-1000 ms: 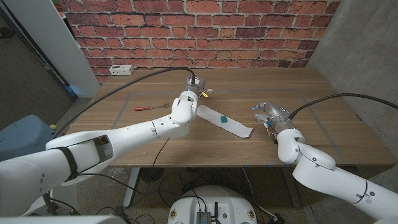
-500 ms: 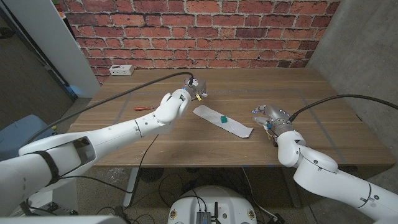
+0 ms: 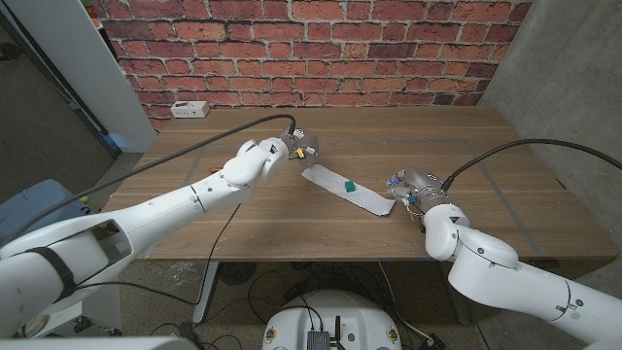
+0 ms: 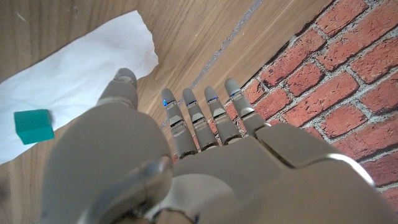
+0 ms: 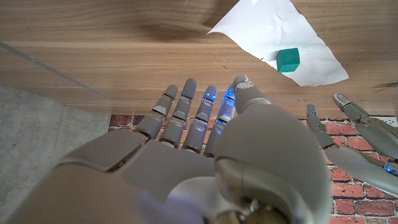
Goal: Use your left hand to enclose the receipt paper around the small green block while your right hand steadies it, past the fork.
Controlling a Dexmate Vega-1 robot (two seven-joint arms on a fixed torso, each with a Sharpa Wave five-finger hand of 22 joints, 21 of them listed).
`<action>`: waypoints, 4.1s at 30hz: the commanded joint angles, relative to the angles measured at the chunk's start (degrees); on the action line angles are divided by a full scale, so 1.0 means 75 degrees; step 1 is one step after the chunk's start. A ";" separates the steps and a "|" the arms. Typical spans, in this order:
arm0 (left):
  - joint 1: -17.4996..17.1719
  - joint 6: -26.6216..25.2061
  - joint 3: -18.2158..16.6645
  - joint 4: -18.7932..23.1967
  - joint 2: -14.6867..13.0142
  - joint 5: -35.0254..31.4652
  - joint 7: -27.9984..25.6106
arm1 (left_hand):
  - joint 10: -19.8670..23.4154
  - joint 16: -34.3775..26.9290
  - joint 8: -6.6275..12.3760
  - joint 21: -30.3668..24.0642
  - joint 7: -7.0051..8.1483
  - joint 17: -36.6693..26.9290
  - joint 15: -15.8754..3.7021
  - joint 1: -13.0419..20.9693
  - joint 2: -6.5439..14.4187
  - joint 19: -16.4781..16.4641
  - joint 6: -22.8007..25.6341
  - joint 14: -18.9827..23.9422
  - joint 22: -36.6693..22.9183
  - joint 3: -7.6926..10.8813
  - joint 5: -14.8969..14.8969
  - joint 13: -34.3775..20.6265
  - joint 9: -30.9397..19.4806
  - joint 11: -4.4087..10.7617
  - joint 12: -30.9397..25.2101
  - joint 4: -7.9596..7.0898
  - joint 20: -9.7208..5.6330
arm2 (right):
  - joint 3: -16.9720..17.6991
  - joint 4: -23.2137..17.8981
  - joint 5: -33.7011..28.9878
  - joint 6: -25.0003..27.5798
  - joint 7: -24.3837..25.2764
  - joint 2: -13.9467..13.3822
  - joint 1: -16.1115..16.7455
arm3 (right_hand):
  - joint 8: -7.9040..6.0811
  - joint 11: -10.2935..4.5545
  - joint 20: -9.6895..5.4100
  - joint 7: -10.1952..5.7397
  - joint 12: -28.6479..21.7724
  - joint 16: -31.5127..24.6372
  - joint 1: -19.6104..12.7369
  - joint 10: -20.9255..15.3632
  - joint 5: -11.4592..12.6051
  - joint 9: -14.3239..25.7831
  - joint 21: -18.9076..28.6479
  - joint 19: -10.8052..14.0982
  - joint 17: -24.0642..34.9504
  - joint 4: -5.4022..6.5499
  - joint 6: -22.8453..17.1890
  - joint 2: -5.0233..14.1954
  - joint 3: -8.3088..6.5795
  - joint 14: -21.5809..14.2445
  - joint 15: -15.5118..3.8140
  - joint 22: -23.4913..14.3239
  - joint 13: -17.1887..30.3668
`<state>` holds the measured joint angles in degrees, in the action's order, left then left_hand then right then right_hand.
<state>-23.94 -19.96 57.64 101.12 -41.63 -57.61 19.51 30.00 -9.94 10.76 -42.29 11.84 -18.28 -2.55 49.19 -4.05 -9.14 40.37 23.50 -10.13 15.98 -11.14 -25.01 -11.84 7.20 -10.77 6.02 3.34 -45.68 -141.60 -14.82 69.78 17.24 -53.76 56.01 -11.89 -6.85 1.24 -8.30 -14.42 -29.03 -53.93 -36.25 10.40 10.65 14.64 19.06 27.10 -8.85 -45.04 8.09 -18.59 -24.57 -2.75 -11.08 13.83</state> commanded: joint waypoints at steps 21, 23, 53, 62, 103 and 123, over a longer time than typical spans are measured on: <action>-0.0932 0.1680 -0.0635 -0.0562 -0.0215 -0.2065 -0.1431 | -0.0192 -0.0282 -0.0084 0.0390 0.0081 0.0601 -0.0933 0.0753 -0.0089 -0.0079 0.0114 -0.0233 -0.0027 -0.0119 -0.0365 0.0238 0.0113 0.0355 -0.0207 0.0321 -0.0205 | -0.1077 -0.0018 0.0966 0.1125 0.1092 0.0598 -0.0684 | 0.0065 0.0060 0.0017 -0.0012 0.0018 0.0267 0.0034 -0.0020 0.0043 0.0005 0.0043 -0.0008 -0.0129 0.0073 0.0071 -0.0020 -0.0095 0.0083 -0.1040 -0.0015 -0.0029; -0.0933 0.1736 -0.0626 -0.0636 -0.0193 -0.2073 -0.1465 | -0.0236 -0.0269 -0.0101 0.0417 0.0095 0.0616 -0.0920 0.0737 -0.0107 -0.0050 0.0010 -0.0275 -0.0028 -0.0148 -0.0365 0.0237 0.0113 0.0360 -0.0205 0.0312 -0.0199 | -0.1075 -0.0016 0.1031 0.1151 0.1145 0.0604 -0.0698 | 0.0070 0.0059 0.0018 -0.0006 0.0020 0.0263 0.0039 -0.0018 0.0042 0.0005 0.0044 -0.0008 -0.0123 0.0077 0.0082 -0.0017 -0.0092 0.0076 -0.1040 -0.0015 -0.0031; -0.0472 0.2107 -0.0001 -0.2553 0.0510 -0.1665 -0.2990 | 0.1373 -0.0841 0.0574 0.0455 -0.0634 0.0618 -0.1349 0.1543 0.0857 -0.0757 0.2748 0.0885 -0.0077 0.0159 -0.0062 0.0442 0.0175 0.0535 -0.0871 0.0383 -0.0461 | -0.1191 -0.0007 0.1684 0.1361 0.1466 0.0489 -0.1188 | 0.0080 0.0070 0.0033 0.0011 0.0049 0.0284 0.0128 -0.0025 0.0031 0.0008 0.0049 -0.0023 -0.0091 0.0103 0.0092 -0.0022 -0.0052 0.0023 -0.1059 -0.0017 -0.0063; -0.0372 0.1882 0.0157 -0.2514 0.0464 -0.1772 -0.3252 | 0.1653 -0.0895 0.0679 0.0400 -0.0905 0.0611 -0.1374 0.1719 0.1099 -0.0930 0.3428 0.1088 -0.0083 0.0295 0.0058 0.0438 0.0144 0.0536 -0.0970 0.0401 -0.0481 | -0.1118 -0.0004 0.1709 0.1361 0.1598 0.0537 -0.1122 | 0.0091 0.0140 0.0029 0.0035 0.0070 0.0300 0.0114 0.0014 0.0033 0.0008 0.0052 -0.0023 -0.0092 0.0087 0.0112 -0.0015 -0.0063 0.0021 -0.1051 -0.0017 -0.0069; -0.0117 0.1819 0.0278 -0.1811 0.0247 -0.3064 -0.4038 | 0.2033 -0.0692 0.0664 0.0436 -0.1082 0.0688 -0.1396 0.1760 0.1114 -0.0809 0.3990 0.1393 -0.0093 0.0646 -0.0013 0.0311 0.0073 0.0560 -0.1270 0.0481 -0.0758 | -0.2564 0.0605 0.4941 0.1361 0.2810 0.0453 -0.3156 | 0.0297 -0.0078 -0.0002 -0.0042 0.0469 0.0830 -0.0279 0.1750 -0.0011 0.0026 0.0084 -0.0436 0.0621 0.0244 0.1142 -0.0234 -0.0064 0.1611 -0.0627 -0.0064 0.0042; 0.0115 0.2047 0.0310 -0.1767 0.0287 -0.3440 -0.4228 | 0.2058 -0.0611 0.0645 0.0445 -0.1072 0.0694 -0.1408 0.1748 0.1052 -0.0772 0.4092 0.1399 -0.0096 0.0721 -0.0027 0.0277 0.0066 0.0573 -0.1331 0.0488 -0.0827 | -0.2224 0.1253 0.5137 0.1269 0.2218 0.0538 -0.3096 | 0.0198 0.1136 0.0098 0.0731 0.0376 0.1481 0.0448 0.2099 -0.0050 0.0028 0.0185 -0.0294 -0.0015 0.0380 0.1928 -0.0494 0.0317 0.1792 0.0027 -0.0058 -0.0147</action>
<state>-24.08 -5.56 59.81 87.73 -39.65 -81.97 -11.21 45.08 -14.81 15.17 -38.81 3.18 -13.05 -3.27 62.31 4.36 -14.92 67.08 33.49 -10.52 20.86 -11.12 -22.76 -10.63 11.55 -20.37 9.73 -2.17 -63.86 -134.34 24.15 79.97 37.07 -50.00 32.24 -9.97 0.97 1.63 -3.66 -11.26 -18.41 -51.24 -20.30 10.16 10.65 15.52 16.40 27.28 -6.13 -30.37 4.57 -16.68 -11.50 -2.43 -11.34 12.77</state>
